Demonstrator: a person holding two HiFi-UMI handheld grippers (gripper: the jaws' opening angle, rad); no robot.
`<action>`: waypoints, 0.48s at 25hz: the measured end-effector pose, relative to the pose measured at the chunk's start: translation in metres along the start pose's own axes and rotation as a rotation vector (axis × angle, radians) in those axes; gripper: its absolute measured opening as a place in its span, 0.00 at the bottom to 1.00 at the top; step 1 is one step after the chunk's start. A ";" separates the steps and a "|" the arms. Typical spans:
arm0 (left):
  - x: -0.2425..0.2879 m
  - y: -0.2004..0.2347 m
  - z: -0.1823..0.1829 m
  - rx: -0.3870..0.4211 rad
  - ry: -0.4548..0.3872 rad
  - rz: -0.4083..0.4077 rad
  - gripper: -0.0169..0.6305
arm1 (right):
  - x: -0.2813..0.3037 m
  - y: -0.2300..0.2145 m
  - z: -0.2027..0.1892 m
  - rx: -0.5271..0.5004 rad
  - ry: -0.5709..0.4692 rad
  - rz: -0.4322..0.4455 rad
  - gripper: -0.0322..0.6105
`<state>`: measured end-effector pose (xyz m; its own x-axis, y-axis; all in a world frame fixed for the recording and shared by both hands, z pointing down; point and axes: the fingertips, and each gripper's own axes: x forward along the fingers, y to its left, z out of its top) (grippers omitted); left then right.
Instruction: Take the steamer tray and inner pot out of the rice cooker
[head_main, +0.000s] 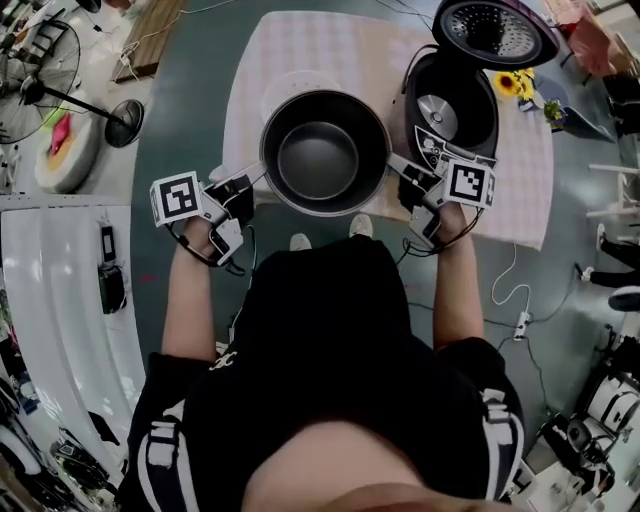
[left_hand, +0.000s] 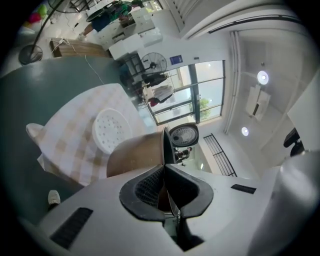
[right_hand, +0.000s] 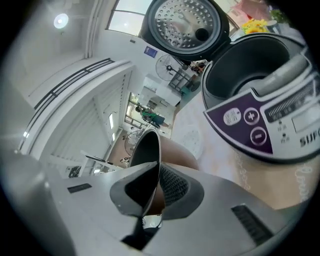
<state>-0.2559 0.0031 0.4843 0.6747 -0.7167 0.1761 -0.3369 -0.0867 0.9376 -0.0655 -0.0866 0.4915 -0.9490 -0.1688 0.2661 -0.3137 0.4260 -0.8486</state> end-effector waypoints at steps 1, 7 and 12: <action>-0.002 0.003 -0.004 -0.009 0.011 -0.015 0.04 | 0.000 -0.003 -0.009 0.011 -0.004 -0.014 0.07; -0.024 0.047 -0.021 -0.055 0.046 0.050 0.04 | -0.001 -0.040 -0.049 0.016 0.040 -0.250 0.07; -0.041 0.072 -0.027 -0.078 0.049 0.079 0.04 | 0.022 -0.037 -0.067 0.070 0.053 -0.221 0.07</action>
<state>-0.2902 0.0444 0.5526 0.6796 -0.6846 0.2634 -0.3398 0.0245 0.9402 -0.0765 -0.0466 0.5588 -0.8585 -0.2032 0.4709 -0.5127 0.3208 -0.7964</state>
